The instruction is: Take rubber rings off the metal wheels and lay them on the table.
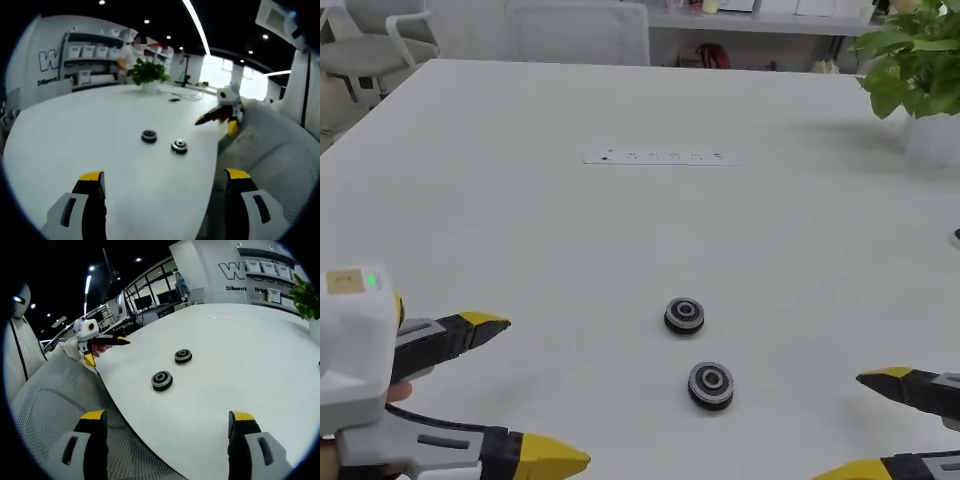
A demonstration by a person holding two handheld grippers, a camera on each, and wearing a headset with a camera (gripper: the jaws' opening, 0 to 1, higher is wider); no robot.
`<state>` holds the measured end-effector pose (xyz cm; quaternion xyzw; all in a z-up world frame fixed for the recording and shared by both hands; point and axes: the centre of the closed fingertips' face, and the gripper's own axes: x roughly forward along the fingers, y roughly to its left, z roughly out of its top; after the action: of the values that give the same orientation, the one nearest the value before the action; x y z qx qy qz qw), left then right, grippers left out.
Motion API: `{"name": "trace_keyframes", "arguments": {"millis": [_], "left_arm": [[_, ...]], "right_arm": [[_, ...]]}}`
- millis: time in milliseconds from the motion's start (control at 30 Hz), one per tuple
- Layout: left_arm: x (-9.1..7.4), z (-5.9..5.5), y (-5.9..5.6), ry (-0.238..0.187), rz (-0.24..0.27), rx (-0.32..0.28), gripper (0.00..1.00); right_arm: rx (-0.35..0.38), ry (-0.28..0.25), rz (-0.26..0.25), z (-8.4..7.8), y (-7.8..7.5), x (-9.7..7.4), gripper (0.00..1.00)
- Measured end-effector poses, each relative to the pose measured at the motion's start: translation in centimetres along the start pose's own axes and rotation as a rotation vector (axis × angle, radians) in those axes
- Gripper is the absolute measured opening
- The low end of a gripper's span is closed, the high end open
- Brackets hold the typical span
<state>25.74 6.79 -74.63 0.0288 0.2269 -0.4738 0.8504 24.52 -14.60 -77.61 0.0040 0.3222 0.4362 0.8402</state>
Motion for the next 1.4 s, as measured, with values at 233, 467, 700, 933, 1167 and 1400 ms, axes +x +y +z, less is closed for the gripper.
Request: {"name": "trace_keyframes", "arguments": {"millis": [233, 467, 700, 933, 1167, 1400], "left_arm": [[0.0, 0.2, 0.0, -0.009, -0.002, -0.003, 1.0], [-0.2, 0.4, 0.2, -0.02, 0.005, -0.007, 1.0], [-0.7, 1.0, 0.5, -0.04, 0.017, -0.015, 1.0], [-1.4, 1.8, 0.9, -0.064, 0.027, -0.023, 1.0], [-2.3, 2.9, 1.0, -0.051, 0.023, 0.021, 1.0], [-2.6, 5.0, 1.9, -0.068, 0.035, 0.058, 1.0]], "right_arm": [[-0.005, -0.005, 0.0, 0.5, -0.1, -0.5, 0.97], [-0.012, -0.013, -0.009, 1.0, -0.5, -1.0, 0.97], [-0.02, -0.014, -0.016, 1.4, -0.7, -1.4, 0.97], [-0.023, -0.024, -0.022, 1.8, -1.0, -1.9, 0.96], [-0.044, -0.03, -0.022, 2.8, -1.1, -2.5, 0.96], [-0.081, -0.054, -0.036, 5.0, -1.8, -3.5, 0.95]]}}
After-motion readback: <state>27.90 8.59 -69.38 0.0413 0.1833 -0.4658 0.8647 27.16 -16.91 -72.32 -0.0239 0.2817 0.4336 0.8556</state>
